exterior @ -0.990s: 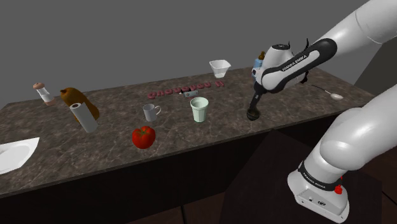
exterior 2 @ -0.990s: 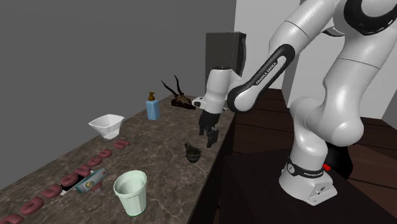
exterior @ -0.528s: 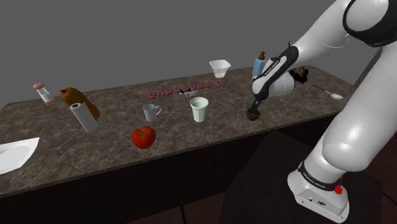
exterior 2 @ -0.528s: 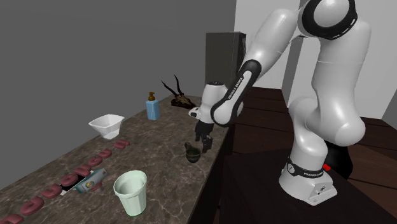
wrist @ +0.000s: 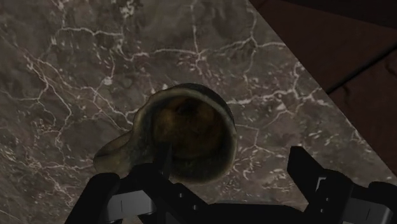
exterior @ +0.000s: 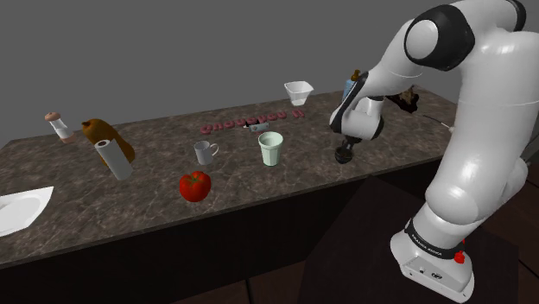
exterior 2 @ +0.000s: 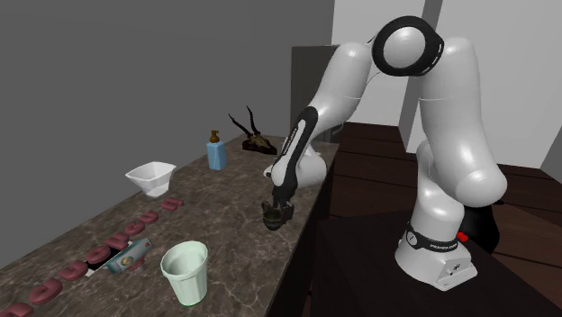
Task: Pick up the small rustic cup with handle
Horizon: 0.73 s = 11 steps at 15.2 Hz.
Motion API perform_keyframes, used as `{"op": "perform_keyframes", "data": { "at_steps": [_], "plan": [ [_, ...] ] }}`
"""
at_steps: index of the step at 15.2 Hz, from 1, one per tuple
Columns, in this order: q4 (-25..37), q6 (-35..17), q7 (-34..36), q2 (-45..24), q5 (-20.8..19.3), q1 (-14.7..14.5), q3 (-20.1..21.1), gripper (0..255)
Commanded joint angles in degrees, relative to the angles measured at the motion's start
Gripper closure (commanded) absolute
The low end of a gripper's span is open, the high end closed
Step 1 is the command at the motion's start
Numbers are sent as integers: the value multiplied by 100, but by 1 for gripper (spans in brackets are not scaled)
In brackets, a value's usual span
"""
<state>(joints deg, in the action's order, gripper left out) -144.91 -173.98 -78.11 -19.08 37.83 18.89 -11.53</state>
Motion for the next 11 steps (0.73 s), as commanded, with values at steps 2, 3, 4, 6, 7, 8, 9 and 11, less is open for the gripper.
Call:
{"op": "perform_keyframes", "data": {
  "at_steps": [2,3,4,6,7,8,9,11],
  "plan": [
    [168,-209,-324,-328,347,391,453,0],
    [208,-280,-413,-419,434,510,586,0],
    [248,-353,-496,-512,512,629,719,0],
    [312,-469,-616,-659,615,819,926,0],
    [311,-470,-613,-658,611,821,927,0],
    [316,-474,-610,-666,614,819,932,255],
    [320,-470,-606,-667,610,814,926,255],
    [317,-472,-607,-665,612,815,928,255]
  ]
}}
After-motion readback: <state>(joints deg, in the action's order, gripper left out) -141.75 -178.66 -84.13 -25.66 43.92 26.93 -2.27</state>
